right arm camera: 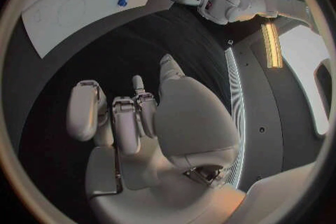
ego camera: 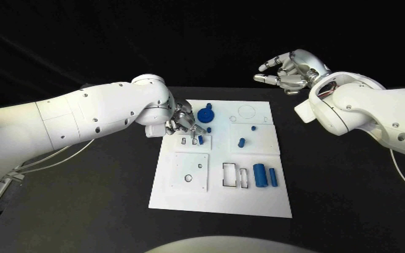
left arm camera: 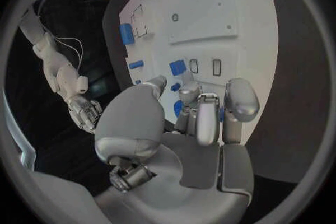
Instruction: Assemble the parts on the task board
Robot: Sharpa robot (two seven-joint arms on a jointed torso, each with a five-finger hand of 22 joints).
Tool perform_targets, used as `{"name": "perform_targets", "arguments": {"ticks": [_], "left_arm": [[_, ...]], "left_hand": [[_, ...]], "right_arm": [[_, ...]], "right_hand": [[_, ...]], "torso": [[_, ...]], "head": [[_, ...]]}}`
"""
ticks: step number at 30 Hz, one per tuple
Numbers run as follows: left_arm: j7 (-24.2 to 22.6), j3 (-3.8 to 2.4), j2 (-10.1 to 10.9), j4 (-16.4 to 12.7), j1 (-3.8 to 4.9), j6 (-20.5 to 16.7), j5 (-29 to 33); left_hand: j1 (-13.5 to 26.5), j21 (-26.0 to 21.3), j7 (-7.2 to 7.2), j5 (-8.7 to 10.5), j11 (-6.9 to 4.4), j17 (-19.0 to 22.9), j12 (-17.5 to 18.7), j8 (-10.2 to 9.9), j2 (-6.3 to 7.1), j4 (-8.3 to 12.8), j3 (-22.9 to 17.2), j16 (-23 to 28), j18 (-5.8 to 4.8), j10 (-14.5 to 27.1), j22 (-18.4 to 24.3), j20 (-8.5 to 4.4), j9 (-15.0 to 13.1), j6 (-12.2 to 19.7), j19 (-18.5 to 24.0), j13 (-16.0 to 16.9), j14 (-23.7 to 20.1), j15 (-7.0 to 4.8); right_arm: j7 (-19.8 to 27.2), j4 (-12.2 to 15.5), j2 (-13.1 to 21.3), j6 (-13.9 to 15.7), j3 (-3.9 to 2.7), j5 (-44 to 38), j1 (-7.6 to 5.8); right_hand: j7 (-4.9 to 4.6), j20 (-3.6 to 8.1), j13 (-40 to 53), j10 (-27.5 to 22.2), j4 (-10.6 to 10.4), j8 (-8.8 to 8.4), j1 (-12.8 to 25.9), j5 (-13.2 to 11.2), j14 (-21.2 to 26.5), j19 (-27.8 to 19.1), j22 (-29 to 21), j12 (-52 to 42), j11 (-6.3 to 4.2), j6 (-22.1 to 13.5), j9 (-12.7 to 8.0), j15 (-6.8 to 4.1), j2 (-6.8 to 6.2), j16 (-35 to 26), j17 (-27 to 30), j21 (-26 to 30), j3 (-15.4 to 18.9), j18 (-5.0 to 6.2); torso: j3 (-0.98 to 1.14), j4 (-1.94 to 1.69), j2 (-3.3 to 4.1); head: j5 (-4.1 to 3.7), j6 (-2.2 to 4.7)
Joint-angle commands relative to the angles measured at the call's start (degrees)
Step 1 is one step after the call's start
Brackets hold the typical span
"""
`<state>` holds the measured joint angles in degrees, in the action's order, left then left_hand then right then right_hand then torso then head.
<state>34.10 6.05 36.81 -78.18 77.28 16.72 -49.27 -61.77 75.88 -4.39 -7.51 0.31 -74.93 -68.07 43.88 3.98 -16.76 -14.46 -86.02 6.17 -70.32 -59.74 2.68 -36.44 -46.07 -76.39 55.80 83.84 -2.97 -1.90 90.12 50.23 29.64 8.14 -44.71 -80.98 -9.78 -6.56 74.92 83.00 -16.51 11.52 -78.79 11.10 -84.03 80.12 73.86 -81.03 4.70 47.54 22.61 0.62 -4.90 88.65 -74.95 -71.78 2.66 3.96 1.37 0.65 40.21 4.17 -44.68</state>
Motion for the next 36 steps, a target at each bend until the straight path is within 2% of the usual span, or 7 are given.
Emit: {"name": "perform_targets", "arguments": {"ticks": [1,10,15,20,33,36], "left_arm": [[0.3,0.00,-0.2,0.0,-0.12,2.4,-0.4],[0.2,0.03,-0.5,0.1,-0.38,2.6,-0.2],[0.1,0.04,-0.7,0.1,-0.49,2.4,0.0],[0.0,0.04,-1.1,0.4,-0.55,2.4,0.1],[-0.1,0.03,-1.7,1.0,-0.92,2.4,0.4],[0.0,0.04,-1.8,1.1,-0.97,2.3,0.4]], "left_hand": [[-0.4,0.2,-0.04,-0.16,-0.02,-8.2,0.4,-0.2,-0.39,0.0,0.2,0.2,-0.65,0.6,-0.1,-0.11,-0.1,0.5,-0.3,-0.1,4.0,-0.29],[-0.9,0.3,-0.08,-0.17,0.01,-8.2,0.5,-0.2,-0.45,0.1,0.1,0.2,-0.67,0.7,-0.2,-0.08,-0.2,0.6,-0.3,-0.2,4.0,-0.26],[-0.9,0.3,-0.08,-0.17,0.01,-8.2,0.5,-0.2,-0.45,0.1,0.1,0.2,-0.67,0.7,-0.2,-0.08,-0.2,0.6,-0.3,-0.2,4.0,-0.26],[-1.1,0.4,-0.10,-0.18,0.03,-8.1,0.7,-0.3,-0.52,0.1,0.0,0.2,-0.68,0.8,-0.3,-0.07,-0.2,0.6,-0.3,-0.4,4.0,-0.24],[-1.6,0.5,-0.17,-0.24,0.09,-8.1,0.8,-0.4,-0.97,0.0,-0.3,0.3,-0.71,0.9,-0.5,-0.02,-0.3,0.7,-0.3,-0.5,3.9,-0.19],[-1.7,0.5,-0.18,-0.25,0.10,-8.1,0.9,-0.4,-1.08,0.1,-0.3,0.3,-0.70,1.0,-0.5,-0.01,-0.3,0.7,-0.3,-0.6,3.9,-0.18]], "right_arm": [[-0.3,-0.1,-0.1,-0.4,-0.02,-0.6,0.05],[-0.3,-0.2,-0.2,-0.5,-0.02,-0.6,0.12],[-0.3,-0.2,-0.3,-0.5,-0.02,-0.6,0.13],[-0.3,-0.2,-0.4,-0.7,-0.02,-0.8,0.15],[-0.5,0.0,-0.7,-0.9,-0.02,-1.2,0.20],[-0.6,0.0,-0.7,-1.0,-0.02,-1.2,0.21]], "right_hand": [[0.06,0.04,5.7,-0.5,-0.1,0.37,0.1,-0.3,-5.0,-0.4,0.0,0.3,0.14,-0.1,0.0,-0.04,0.65,-0.2,-10.9,0.3,0.3,0.71],[0.05,0.04,5.7,-0.5,-0.1,0.39,0.1,-0.3,-4.9,-0.4,0.0,0.3,0.14,-0.2,0.0,-0.04,0.78,-0.2,-10.8,0.3,0.3,0.72],[0.05,0.04,5.7,-0.5,-0.1,0.39,0.1,-0.3,-4.9,-0.4,0.0,0.3,0.14,-0.2,0.0,-0.04,0.78,-0.2,-10.8,0.3,0.3,0.72],[0.04,0.05,5.7,-0.5,0.0,0.44,0.0,-0.3,-4.9,-0.4,-0.1,0.4,0.15,-0.3,0.0,-0.03,0.91,-0.3,-10.8,0.3,0.2,0.72],[0.04,0.05,5.7,-0.5,0.0,0.48,0.0,-0.3,-4.9,-0.4,-0.1,0.4,0.16,-0.3,0.0,-0.03,0.96,-0.3,-10.8,0.4,0.2,0.73],[0.04,0.05,5.7,-0.5,0.0,0.48,0.0,-0.3,-4.9,-0.4,-0.1,0.4,0.16,-0.3,0.0,-0.03,0.96,-0.3,-10.8,0.4,0.2,0.73]], "torso": [[0.01,0.02,0.01],[-0.07,-0.01,0.04],[-0.04,0.06,-0.03],[-0.05,-0.02,-0.01],[-0.01,0.07,0.00],[-0.04,-0.01,-0.07]], "head": [[0.00,-0.18],[0.03,-0.33],[0.02,-0.36],[-0.35,-0.22],[-0.49,-0.25],[-0.59,-0.31]]}}
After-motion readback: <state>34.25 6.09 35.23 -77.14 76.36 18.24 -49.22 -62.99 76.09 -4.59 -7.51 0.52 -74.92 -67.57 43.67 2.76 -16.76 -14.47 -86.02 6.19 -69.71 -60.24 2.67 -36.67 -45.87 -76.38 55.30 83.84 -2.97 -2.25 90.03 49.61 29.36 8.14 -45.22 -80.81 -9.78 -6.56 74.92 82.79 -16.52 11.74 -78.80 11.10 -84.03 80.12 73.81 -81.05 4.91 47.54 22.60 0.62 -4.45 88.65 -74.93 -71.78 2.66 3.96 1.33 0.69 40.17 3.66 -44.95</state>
